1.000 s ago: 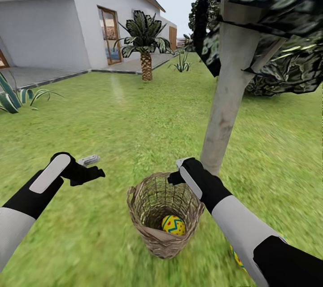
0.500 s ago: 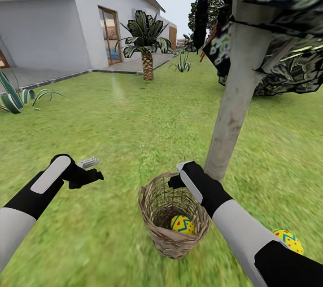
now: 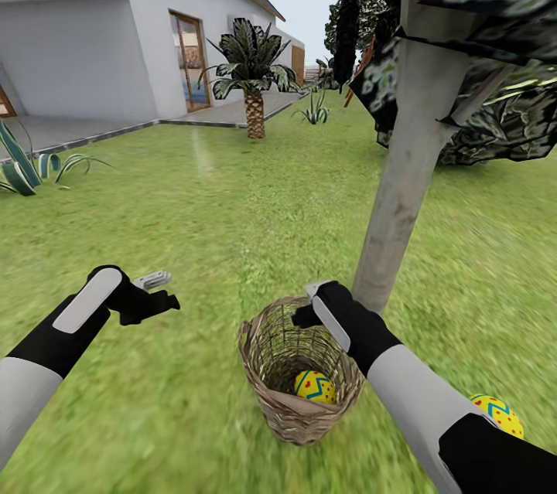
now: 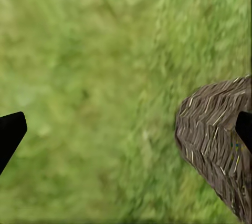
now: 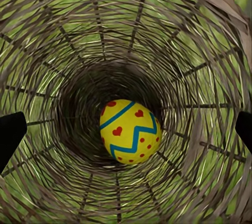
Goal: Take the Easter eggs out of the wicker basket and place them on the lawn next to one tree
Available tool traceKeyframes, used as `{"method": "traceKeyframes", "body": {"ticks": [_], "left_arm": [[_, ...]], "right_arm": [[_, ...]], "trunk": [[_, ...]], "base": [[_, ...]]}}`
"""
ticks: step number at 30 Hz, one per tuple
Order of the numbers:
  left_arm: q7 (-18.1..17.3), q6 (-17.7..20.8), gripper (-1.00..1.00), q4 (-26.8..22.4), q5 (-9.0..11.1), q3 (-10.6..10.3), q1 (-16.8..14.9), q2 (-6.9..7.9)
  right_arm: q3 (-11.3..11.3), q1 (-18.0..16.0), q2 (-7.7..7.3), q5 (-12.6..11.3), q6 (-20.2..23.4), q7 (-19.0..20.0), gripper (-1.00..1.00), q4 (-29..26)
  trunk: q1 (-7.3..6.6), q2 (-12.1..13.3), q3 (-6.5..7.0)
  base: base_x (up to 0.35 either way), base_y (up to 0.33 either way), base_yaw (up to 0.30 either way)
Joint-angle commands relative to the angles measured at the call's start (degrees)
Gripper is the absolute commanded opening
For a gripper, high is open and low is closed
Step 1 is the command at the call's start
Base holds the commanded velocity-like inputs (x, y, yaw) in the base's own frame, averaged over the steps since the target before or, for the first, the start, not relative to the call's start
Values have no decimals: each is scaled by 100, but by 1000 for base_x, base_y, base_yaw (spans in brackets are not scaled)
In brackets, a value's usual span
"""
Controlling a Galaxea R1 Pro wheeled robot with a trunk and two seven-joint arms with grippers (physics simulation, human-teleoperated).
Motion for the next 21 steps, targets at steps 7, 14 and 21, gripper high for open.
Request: {"method": "traceKeyframes", "body": {"ticks": [7, 14, 21], "left_arm": [[65, 31, 100, 20, 155, 111, -6, 14], [70, 24, 100, 39, 369, 218, -6, 7], [71, 23, 100, 39, 372, 224, -6, 6]], "right_arm": [[15, -3, 0, -47, -14, -55, 100, 7], [15, -3, 5, -48, -19, -55, 100, 11], [21, -3, 24, -58, -15, -71, 100, 228]], "trunk": [[-1, -2, -6], [131, -243, -113], [284, -524, -239]], "base": [[0, 0, 0], [0, 0, 0], [0, 0, 0]]}}
